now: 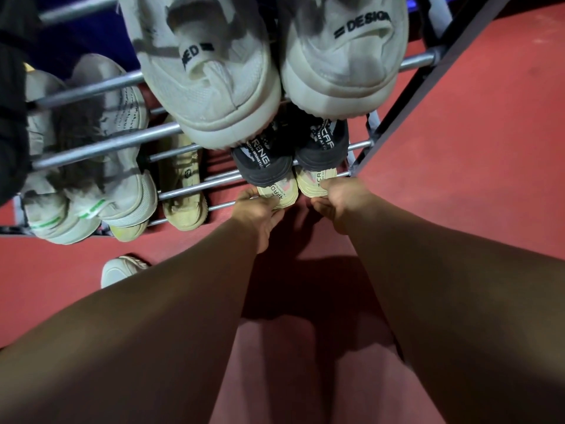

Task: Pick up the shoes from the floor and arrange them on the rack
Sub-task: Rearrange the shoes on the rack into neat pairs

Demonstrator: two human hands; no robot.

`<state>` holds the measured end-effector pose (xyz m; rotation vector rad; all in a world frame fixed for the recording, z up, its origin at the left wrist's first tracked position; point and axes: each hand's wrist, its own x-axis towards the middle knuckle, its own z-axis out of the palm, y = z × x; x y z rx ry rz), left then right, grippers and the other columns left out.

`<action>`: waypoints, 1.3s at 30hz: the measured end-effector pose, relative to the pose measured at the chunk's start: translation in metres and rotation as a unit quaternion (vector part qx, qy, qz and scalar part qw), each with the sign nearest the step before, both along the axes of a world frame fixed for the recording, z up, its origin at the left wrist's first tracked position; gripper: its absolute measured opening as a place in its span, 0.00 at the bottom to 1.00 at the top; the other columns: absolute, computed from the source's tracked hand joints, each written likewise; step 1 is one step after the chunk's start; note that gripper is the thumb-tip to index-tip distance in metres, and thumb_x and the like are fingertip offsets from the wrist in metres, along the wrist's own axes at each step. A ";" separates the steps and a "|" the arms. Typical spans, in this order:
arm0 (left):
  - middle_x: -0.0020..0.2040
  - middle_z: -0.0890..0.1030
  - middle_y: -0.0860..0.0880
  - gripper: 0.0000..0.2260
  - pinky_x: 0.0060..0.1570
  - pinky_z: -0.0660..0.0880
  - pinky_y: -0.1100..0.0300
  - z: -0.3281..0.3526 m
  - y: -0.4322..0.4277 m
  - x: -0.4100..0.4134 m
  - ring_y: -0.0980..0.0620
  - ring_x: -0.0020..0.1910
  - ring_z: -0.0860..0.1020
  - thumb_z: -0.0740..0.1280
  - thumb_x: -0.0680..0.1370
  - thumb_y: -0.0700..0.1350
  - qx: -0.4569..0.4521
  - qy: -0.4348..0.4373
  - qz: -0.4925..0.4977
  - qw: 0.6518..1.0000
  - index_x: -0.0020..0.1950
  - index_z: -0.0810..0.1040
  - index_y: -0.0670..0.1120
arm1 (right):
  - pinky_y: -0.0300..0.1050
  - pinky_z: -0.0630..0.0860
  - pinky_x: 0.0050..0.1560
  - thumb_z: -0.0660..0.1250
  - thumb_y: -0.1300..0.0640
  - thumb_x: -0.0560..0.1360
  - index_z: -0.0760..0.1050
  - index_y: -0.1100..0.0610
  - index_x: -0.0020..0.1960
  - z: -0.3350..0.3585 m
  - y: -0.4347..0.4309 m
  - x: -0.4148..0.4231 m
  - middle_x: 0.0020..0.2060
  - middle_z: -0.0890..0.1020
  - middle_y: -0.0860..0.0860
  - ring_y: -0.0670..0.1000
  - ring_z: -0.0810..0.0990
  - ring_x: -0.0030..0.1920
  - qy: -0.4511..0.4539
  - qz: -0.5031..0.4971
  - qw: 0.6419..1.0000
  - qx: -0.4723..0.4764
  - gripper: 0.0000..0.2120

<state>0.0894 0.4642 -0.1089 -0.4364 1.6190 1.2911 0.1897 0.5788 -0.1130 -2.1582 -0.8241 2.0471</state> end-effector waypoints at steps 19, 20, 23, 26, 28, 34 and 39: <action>0.61 0.82 0.46 0.18 0.63 0.77 0.52 -0.002 0.008 -0.007 0.49 0.58 0.82 0.64 0.81 0.32 -0.010 0.018 0.029 0.999 0.69 0.70 0.46 | 0.40 0.82 0.35 0.71 0.56 0.78 0.80 0.59 0.54 -0.005 -0.005 -0.004 0.41 0.86 0.56 0.48 0.83 0.28 0.000 -0.013 1.000 0.015 0.08; 0.61 0.82 0.46 0.18 0.63 0.77 0.52 -0.002 0.009 -0.006 0.49 0.58 0.82 0.64 0.81 0.32 -0.011 0.018 0.030 0.999 0.69 0.70 0.46 | 0.40 0.82 0.33 0.71 0.56 0.78 0.80 0.59 0.54 -0.004 -0.005 -0.003 0.41 0.86 0.56 0.47 0.82 0.27 0.000 -0.012 1.000 0.016 0.07; 0.60 0.82 0.45 0.18 0.62 0.78 0.51 -0.004 0.010 -0.007 0.48 0.58 0.82 0.64 0.81 0.32 -0.015 0.017 0.029 0.999 0.68 0.71 0.45 | 0.39 0.81 0.32 0.72 0.55 0.78 0.80 0.57 0.50 -0.003 -0.004 -0.001 0.40 0.85 0.56 0.48 0.83 0.28 0.004 -0.016 1.000 0.015 0.05; 0.61 0.82 0.45 0.18 0.62 0.78 0.51 -0.007 0.009 -0.006 0.48 0.58 0.82 0.64 0.81 0.33 -0.014 0.015 0.026 0.999 0.68 0.71 0.46 | 0.42 0.78 0.39 0.71 0.56 0.79 0.80 0.59 0.47 -0.002 -0.004 0.001 0.39 0.82 0.57 0.52 0.81 0.37 0.010 -0.006 1.000 0.015 0.06; 0.61 0.82 0.46 0.18 0.62 0.78 0.51 -0.007 0.008 -0.005 0.49 0.58 0.82 0.64 0.81 0.33 -0.012 0.014 0.022 1.000 0.69 0.70 0.46 | 0.41 0.77 0.36 0.71 0.56 0.79 0.79 0.59 0.47 0.000 -0.003 0.002 0.39 0.82 0.57 0.52 0.81 0.37 0.012 -0.006 1.000 0.013 0.06; 0.62 0.82 0.45 0.19 0.64 0.77 0.51 -0.005 0.006 -0.005 0.48 0.59 0.82 0.64 0.81 0.34 -0.007 0.003 0.014 1.000 0.71 0.69 0.46 | 0.39 0.81 0.36 0.72 0.55 0.78 0.78 0.58 0.45 0.001 -0.003 0.001 0.42 0.84 0.57 0.51 0.82 0.37 0.009 -0.002 1.000 0.013 0.08; 0.63 0.79 0.44 0.19 0.59 0.79 0.53 -0.001 0.003 -0.004 0.46 0.60 0.79 0.68 0.80 0.38 -0.030 -0.020 0.012 0.999 0.70 0.69 0.45 | 0.42 0.84 0.38 0.74 0.48 0.77 0.80 0.56 0.49 0.005 -0.009 0.001 0.46 0.85 0.55 0.51 0.83 0.40 0.010 -0.001 1.000 0.010 0.11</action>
